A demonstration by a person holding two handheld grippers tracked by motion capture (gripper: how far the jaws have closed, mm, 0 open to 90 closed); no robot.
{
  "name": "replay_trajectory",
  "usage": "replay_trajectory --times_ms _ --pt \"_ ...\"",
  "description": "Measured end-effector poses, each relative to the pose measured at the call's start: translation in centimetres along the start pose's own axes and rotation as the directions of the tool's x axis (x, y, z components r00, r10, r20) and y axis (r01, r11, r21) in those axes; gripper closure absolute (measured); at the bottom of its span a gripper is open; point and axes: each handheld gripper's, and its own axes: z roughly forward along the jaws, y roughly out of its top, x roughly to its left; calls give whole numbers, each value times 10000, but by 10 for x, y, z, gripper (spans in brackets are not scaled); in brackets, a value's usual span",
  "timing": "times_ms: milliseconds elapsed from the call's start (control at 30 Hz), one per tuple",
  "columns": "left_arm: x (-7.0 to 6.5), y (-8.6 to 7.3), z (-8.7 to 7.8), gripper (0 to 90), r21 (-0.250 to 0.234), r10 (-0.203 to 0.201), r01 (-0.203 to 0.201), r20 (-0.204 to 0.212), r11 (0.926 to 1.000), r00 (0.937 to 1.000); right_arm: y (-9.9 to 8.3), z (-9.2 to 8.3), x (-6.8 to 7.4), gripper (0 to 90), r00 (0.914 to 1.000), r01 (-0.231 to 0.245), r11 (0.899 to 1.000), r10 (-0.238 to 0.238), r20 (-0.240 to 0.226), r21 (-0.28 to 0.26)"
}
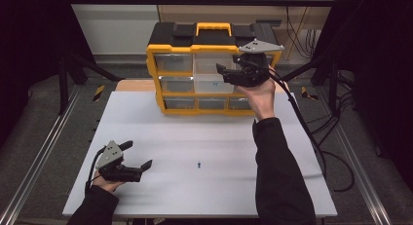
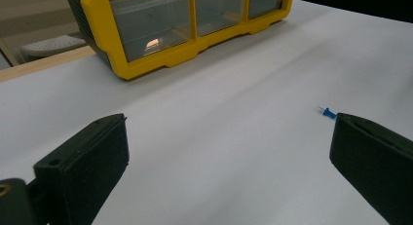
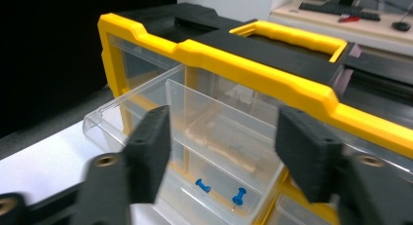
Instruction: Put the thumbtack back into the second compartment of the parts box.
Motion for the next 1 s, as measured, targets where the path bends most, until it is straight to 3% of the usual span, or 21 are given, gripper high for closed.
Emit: replay_trajectory --times_ms 100,333,533,1000 --pt "0 0 0 5 12 24 -24 8 10000 10000 -3 -6 1 250 10000 93 9997 -92 33 -218" --pt "0 0 0 5 14 24 -24 12 10000 10000 -14 -17 0 96 9995 -268 9991 274 167 -314" --pt "0 0 0 5 16 16 -16 19 10000 10000 -29 -28 -2 57 9984 -561 9969 567 80 -555" --pt "-1 0 1 5 54 21 -21 19 10000 10000 -66 -44 4 27 9983 -578 9963 574 -76 -637"
